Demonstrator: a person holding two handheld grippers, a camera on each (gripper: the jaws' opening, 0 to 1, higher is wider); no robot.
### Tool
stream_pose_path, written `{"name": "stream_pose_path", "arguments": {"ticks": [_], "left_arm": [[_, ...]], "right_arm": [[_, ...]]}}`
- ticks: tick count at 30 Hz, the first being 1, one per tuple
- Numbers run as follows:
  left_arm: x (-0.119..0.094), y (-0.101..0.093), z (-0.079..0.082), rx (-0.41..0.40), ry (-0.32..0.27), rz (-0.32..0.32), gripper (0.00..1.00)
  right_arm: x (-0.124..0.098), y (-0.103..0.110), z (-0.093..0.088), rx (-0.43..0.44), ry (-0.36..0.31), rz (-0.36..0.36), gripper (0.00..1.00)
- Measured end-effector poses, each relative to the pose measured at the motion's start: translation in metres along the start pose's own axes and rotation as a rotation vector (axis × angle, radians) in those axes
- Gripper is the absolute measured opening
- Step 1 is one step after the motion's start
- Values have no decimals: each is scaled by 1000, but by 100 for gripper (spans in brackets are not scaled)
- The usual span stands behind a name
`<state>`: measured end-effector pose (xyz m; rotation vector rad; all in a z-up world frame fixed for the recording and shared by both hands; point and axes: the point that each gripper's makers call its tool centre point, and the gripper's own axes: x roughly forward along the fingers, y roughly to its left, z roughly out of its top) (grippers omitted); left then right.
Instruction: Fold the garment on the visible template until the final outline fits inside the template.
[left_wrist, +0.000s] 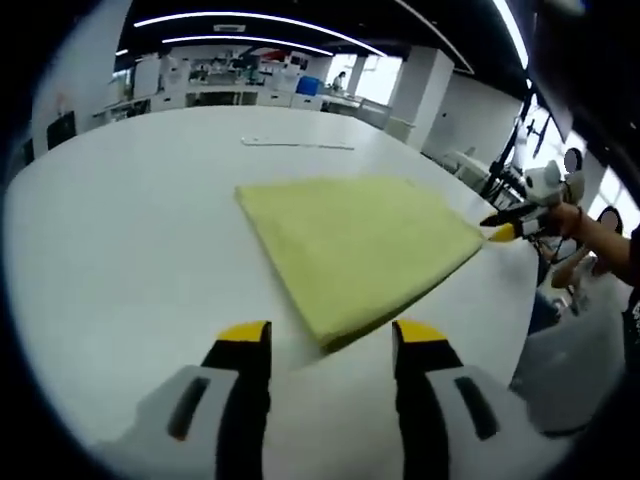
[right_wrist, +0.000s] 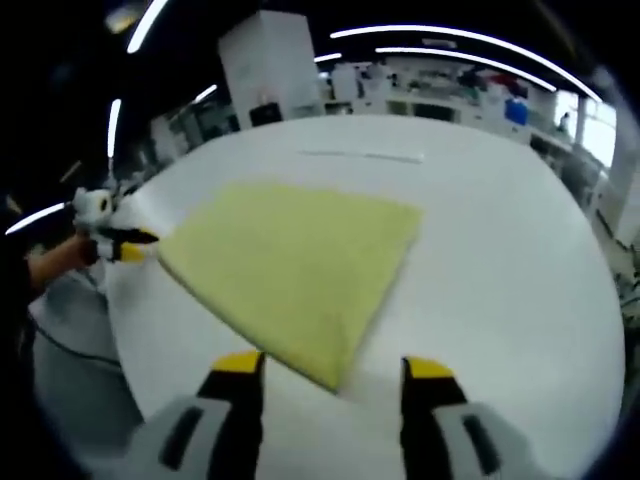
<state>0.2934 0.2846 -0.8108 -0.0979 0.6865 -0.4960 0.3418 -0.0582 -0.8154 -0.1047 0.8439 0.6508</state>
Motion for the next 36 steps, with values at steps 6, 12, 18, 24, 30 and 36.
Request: {"name": "stream_pose_path", "arguments": {"ticks": [6, 12, 18, 24, 30, 36], "left_arm": [[-3, -4, 3, -6, 7, -1, 64], [-9, -8, 4, 19, 32, 15, 77], [-18, -11, 15, 44, 34, 23, 86], [-28, -13, 23, 56, 19, 31, 93], [-39, -21, 30, 63, 4, 32, 99], [-47, -28, 32, 61, 0, 28, 99]], "right_arm": [[-6, 5, 12, -5, -17, 0, 64], [-17, 15, 23, -26, -31, 7, 72], [-27, 25, 32, -51, -47, 12, 79], [-40, 35, 41, -69, -62, 14, 84], [-53, 40, 49, -84, -83, 13, 89], [-68, 47, 50, -99, -84, 12, 94]]}}
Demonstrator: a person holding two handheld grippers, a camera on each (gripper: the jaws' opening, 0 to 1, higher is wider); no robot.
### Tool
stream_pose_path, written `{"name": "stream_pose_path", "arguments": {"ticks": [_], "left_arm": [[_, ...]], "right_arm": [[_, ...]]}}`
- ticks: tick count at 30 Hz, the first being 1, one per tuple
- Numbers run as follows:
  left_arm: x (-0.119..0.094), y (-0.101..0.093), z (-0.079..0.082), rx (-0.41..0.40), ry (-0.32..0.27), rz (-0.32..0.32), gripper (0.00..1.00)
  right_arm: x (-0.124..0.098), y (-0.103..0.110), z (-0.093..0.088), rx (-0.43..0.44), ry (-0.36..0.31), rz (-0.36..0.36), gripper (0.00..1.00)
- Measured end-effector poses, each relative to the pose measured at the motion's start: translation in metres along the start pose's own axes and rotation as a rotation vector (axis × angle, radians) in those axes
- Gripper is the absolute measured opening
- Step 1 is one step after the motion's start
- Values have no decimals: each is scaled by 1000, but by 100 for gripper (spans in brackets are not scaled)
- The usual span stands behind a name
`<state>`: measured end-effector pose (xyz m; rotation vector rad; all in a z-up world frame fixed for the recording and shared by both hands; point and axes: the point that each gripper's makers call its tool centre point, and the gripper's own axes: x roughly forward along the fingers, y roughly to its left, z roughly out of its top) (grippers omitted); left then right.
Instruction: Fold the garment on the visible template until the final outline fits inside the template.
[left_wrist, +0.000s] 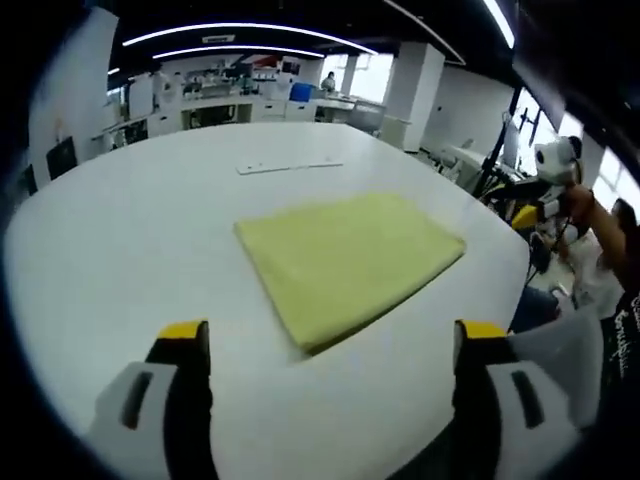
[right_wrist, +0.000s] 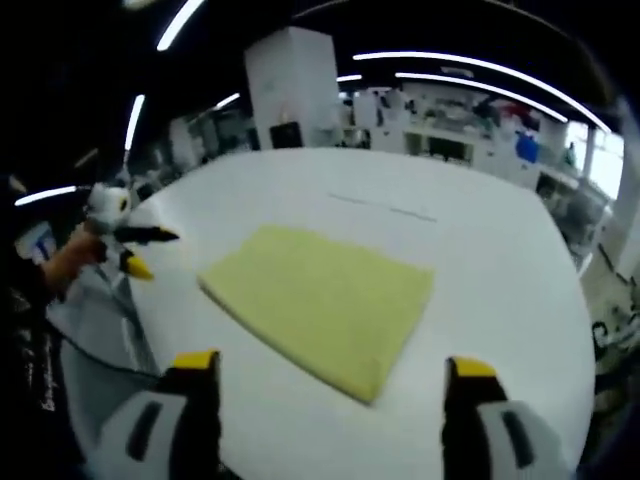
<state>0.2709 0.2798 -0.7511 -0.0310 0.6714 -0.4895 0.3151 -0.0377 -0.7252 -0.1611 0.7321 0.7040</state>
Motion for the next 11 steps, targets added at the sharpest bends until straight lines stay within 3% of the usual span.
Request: {"name": "stream_pose_path", "arguments": {"ticks": [11], "left_arm": [[-20, -4, -2, -12, -12, 22, 99]], "right_arm": [[-27, 13, -11, 19, -4, -15, 99]]}}
